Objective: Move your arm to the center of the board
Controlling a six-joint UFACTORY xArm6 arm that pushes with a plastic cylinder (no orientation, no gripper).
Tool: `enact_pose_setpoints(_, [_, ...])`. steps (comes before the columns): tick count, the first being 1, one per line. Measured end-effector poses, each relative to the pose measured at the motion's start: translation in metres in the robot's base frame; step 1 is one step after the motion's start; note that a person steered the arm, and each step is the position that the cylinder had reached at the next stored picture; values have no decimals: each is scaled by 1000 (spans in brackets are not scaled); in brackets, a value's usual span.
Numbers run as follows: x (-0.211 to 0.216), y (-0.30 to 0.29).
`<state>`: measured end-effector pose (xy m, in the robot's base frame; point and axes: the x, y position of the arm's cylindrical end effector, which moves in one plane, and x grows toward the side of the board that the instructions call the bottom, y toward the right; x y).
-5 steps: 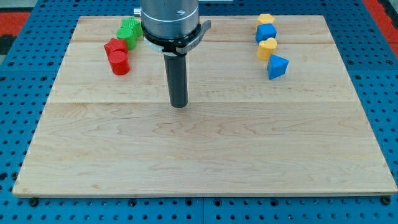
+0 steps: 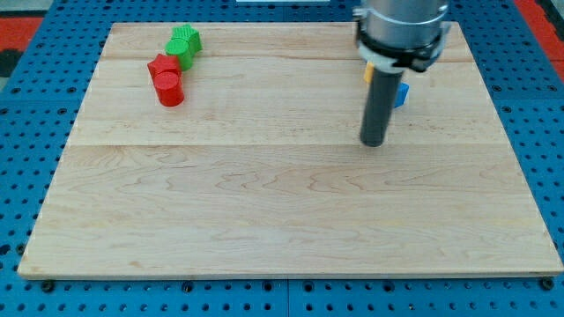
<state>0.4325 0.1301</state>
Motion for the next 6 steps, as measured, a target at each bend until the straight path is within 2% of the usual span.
enact_pose_setpoints(1, [-20, 39])
enact_pose_setpoints(3, [-25, -86])
enact_pose_setpoints(4, [-37, -123])
enact_pose_setpoints(6, [-67, -124])
